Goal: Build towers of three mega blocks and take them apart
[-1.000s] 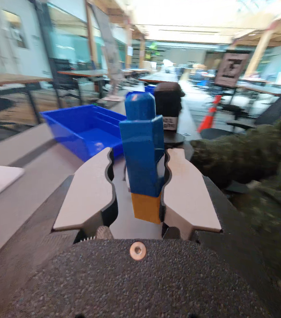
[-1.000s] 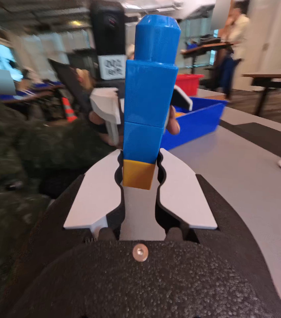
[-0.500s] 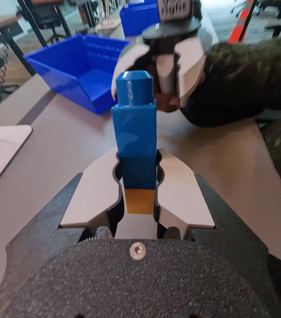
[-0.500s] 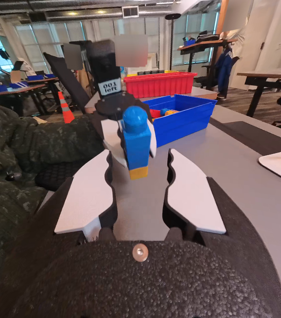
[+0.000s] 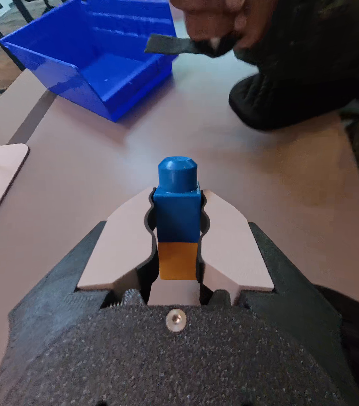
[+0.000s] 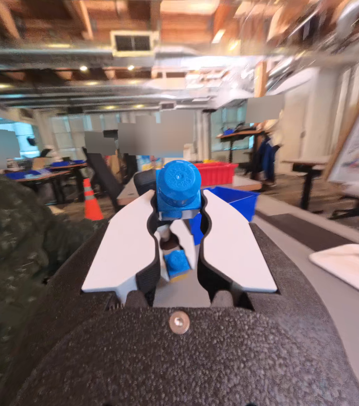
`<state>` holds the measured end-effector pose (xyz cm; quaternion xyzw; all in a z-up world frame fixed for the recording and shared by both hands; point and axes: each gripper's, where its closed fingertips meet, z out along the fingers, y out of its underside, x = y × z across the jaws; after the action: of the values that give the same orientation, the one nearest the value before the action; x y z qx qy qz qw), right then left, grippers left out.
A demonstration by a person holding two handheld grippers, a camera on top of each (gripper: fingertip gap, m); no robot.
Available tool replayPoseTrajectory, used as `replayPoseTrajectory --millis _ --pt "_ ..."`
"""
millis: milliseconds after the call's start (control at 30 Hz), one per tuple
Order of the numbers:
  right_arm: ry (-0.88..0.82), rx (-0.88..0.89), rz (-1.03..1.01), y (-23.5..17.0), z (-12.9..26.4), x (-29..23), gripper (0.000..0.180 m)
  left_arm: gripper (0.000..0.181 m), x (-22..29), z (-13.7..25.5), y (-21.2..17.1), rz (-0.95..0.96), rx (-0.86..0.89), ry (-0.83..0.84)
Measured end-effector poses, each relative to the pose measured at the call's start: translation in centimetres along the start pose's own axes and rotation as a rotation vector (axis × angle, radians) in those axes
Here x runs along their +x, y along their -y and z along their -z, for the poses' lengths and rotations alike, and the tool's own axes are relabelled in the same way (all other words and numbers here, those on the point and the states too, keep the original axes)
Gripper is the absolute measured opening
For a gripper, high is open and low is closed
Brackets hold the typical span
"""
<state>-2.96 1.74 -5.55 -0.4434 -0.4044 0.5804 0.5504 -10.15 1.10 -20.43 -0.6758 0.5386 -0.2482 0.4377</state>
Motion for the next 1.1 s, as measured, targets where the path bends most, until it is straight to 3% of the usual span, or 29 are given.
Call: replayPoseTrajectory --millis 67,133,200,400,533,633,733,900,1000,1067,1100 --pt "-0.078 -0.143 0.079 -1.6 1.3 1.5 0.036 0.036 -1.6 0.9 1.5 0.057 0.108 0.057" --pt "-0.111 -0.497 0.12 -8.0 2.4 3.1 0.037 0.036 -2.7 1.7 2.2 0.087 0.194 0.096" --pt "-0.066 -0.727 0.086 -13.5 3.3 3.4 0.037 0.036 -2.9 2.0 2.5 0.126 0.262 0.083" --pt "0.018 -1.104 0.063 -22.3 5.3 2.8 0.037 0.036 -1.8 1.4 3.0 0.173 0.342 -0.008" --pt "-0.016 -0.931 0.1 -19.6 3.1 2.8 0.064 0.036 -0.9 0.2 2.4 0.136 0.292 -0.03" --pt "0.0 -0.663 0.118 -14.7 0.1 1.2 0.064 0.036 0.4 -0.8 2.2 0.081 0.228 -0.057" --pt "0.048 -0.551 0.106 -12.7 -1.8 -1.0 0.06 0.036 1.9 -2.0 1.8 0.025 0.159 -0.087" --pt "0.1 -0.609 0.133 -14.1 -2.0 -2.2 0.029 0.036 2.2 -2.8 1.1 -0.013 0.113 -0.081" --pt "0.088 -0.547 0.101 -12.7 -2.1 -2.0 0.029 0.038 1.7 -1.8 2.1 -0.047 0.177 -0.046" --pt "0.085 -0.487 0.066 -11.4 -1.9 -1.8 0.029 0.055 1.6 -1.6 1.8 -0.055 0.184 -0.046" --pt "0.084 -0.476 0.056 -11.1 -1.7 -1.7 0.029 0.055 1.5 -1.7 1.3 -0.042 0.162 -0.048"
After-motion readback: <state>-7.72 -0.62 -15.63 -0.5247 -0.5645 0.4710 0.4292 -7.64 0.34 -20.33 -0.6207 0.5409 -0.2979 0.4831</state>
